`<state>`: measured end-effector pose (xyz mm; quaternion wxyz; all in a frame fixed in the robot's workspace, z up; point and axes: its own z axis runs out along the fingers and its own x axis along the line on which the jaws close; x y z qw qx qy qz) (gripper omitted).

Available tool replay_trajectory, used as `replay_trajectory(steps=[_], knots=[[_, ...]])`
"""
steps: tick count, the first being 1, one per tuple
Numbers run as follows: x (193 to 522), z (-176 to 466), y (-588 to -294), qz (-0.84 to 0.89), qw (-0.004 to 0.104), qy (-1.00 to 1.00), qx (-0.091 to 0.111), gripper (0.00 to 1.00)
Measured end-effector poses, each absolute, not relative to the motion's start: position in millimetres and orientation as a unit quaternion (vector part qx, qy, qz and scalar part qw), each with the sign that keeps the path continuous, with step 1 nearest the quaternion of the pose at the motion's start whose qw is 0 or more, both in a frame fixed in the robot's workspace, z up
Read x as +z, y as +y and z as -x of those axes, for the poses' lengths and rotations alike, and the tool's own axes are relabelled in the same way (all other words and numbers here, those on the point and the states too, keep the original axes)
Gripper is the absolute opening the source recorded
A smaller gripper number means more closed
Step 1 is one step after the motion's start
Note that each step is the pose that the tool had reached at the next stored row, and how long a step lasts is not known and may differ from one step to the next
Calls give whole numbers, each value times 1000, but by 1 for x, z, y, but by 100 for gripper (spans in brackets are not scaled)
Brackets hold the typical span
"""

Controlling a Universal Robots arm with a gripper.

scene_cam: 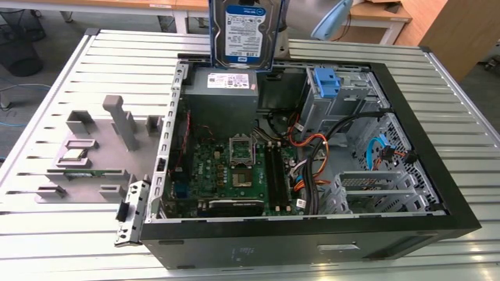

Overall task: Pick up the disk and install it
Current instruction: 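Pick up the disk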

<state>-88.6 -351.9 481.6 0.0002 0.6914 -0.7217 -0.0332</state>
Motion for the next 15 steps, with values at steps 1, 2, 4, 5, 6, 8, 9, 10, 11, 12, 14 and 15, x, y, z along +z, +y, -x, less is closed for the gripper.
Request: replay_trajectory(steps=[1,2,4,5,6,8,9,10,11,12,14,15], knots=[[482,87,-352,-691,0,-722,-33,35],[482,86,-352,-691,0,-722,-33,35],[482,84,-352,-691,0,-722,-33,35],[482,83,-352,-691,0,-722,-33,35],[482,82,-352,-691,0,-722,-33,35],[482,80,-352,-691,0,-722,-33,35],[482,80,-352,-691,0,-722,-33,35],[482,79,-352,-691,0,-722,-33,35],[482,78,-352,-691,0,-722,-33,35],[482,78,-352,-691,0,-722,-33,35],[482,77,-352,-691,0,-722,-33,35],[482,77,-352,-691,0,-722,-33,35]])
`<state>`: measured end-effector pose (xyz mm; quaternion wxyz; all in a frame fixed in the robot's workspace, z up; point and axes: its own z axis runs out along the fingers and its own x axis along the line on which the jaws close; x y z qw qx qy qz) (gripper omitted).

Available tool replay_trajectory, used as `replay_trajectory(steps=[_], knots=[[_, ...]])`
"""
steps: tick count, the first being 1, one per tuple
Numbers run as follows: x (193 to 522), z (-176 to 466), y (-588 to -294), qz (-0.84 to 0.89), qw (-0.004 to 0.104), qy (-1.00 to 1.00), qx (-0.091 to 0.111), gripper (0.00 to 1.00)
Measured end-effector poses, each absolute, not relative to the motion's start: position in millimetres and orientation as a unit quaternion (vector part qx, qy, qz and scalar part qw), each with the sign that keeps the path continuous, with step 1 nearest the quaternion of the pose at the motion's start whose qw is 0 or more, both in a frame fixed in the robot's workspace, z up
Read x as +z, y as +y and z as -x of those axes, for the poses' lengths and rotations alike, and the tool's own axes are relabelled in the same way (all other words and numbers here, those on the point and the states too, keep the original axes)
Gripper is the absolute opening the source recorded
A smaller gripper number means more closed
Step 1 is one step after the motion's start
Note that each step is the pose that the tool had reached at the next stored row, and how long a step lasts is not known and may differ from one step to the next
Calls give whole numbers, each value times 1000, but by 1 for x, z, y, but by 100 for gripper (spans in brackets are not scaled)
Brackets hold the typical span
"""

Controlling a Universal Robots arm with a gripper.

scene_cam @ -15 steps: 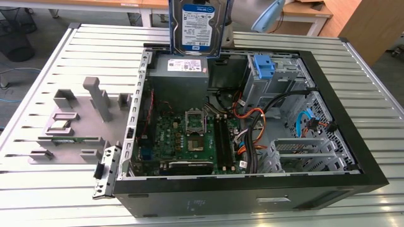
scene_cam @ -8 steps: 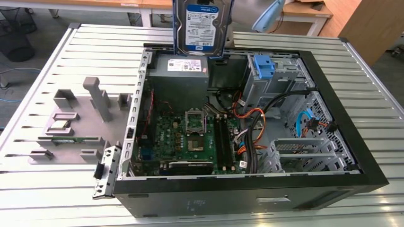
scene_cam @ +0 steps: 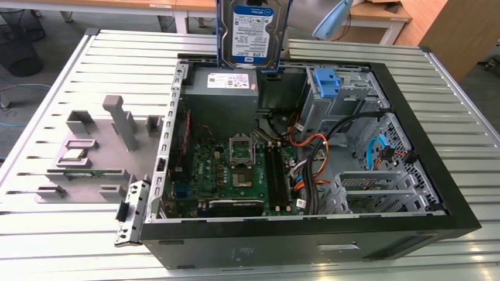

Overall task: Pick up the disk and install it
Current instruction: 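Pick up the disk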

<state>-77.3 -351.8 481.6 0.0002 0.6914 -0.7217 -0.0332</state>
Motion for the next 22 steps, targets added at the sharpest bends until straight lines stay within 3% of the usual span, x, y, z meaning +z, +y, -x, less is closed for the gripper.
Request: replay_trajectory(steps=[22], knots=[[481,66,-354,-691,0,-722,-33,35]])
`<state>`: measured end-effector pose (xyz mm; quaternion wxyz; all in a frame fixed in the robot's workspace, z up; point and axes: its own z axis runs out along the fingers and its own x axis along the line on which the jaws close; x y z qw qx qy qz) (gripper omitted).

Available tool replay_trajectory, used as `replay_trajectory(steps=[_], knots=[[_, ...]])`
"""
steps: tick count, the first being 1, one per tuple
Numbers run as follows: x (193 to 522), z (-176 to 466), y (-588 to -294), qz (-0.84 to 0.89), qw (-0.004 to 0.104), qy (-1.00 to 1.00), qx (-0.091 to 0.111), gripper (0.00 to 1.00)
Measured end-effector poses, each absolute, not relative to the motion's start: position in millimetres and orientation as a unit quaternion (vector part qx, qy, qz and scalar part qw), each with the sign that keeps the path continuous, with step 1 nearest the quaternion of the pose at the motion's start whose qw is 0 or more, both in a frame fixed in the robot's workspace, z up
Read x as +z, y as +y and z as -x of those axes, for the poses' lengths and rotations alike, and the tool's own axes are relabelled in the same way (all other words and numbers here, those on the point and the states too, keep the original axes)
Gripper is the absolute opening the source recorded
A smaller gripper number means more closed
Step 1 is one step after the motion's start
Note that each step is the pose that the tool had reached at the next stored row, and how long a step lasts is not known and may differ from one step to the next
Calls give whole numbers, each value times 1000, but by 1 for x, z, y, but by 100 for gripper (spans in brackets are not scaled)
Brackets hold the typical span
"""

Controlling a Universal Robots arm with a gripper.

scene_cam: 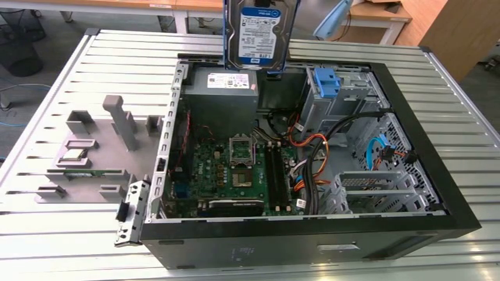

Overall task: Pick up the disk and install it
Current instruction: 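Pick up the disk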

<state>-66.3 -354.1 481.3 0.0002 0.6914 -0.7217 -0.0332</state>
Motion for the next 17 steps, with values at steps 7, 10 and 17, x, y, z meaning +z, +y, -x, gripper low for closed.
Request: replay_trajectory(steps=[7,10,17], knots=[[481,66,-360,-691,0,-722,-33,35],[480,66,-363,-691,0,-722,-33,35],[480,66,-370,-691,0,-722,-33,35]])
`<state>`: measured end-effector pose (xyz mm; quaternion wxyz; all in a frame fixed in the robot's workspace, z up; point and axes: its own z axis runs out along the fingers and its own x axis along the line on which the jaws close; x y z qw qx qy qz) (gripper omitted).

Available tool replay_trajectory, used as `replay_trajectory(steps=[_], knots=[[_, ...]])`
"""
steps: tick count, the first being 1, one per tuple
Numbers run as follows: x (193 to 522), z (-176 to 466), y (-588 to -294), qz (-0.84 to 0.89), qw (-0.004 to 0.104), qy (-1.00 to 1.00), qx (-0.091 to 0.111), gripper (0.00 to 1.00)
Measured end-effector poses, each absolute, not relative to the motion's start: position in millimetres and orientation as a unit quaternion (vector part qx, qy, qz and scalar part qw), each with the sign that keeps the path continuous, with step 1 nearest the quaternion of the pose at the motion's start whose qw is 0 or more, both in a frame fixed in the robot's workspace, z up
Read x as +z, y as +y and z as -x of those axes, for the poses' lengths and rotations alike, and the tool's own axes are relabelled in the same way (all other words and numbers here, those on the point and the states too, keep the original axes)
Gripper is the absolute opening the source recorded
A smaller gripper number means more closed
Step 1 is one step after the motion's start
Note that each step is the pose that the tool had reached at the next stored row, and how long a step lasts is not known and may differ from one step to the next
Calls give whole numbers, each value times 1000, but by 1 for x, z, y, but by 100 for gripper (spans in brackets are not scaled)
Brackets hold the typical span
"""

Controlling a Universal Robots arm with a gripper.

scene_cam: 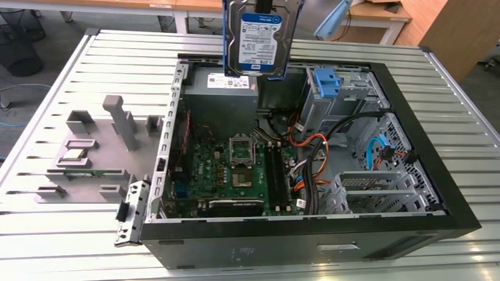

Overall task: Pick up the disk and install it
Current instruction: 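Pick up the disk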

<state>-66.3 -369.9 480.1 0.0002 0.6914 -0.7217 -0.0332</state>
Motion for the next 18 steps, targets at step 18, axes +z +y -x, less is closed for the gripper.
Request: replay_trajectory(steps=[18], knots=[[480,66,-384,-691,0,-722,-33,35]])
